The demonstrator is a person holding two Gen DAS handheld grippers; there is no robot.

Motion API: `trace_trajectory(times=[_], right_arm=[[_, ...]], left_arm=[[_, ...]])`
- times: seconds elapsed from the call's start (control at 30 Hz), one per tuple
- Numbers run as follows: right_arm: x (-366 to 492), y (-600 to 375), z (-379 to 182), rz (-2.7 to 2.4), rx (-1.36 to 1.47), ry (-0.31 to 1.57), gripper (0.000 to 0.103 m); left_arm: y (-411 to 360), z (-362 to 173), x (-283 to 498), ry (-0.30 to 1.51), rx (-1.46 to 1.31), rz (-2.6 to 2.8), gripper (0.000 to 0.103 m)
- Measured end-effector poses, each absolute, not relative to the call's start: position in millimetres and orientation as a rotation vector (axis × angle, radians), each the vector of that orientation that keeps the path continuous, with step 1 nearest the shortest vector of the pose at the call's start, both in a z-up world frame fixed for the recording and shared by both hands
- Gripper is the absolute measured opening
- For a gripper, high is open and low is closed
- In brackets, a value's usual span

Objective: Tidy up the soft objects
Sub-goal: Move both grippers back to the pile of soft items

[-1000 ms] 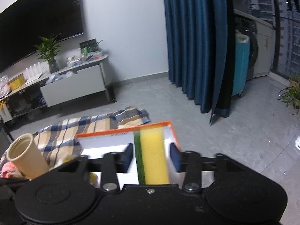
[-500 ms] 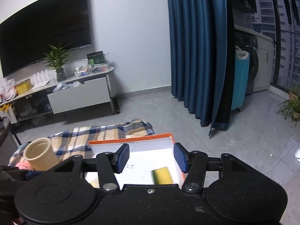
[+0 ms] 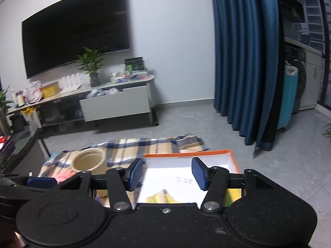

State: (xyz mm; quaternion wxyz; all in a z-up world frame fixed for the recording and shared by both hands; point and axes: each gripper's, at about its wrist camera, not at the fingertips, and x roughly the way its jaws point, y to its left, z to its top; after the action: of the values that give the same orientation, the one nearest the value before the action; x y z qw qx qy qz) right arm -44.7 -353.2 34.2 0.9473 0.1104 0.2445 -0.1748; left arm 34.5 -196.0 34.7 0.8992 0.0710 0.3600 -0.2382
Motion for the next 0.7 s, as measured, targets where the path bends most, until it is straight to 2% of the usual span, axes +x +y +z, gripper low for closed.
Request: trace_trajectory(times=[0.7], right_arm=[[-5.4, -253.5, 31.9, -0.158, 0.155, 0.555, 0.065]], left_arm=[[-102.3, 29.3, 56.1, 0.761, 0.065, -0.328, 0.077]])
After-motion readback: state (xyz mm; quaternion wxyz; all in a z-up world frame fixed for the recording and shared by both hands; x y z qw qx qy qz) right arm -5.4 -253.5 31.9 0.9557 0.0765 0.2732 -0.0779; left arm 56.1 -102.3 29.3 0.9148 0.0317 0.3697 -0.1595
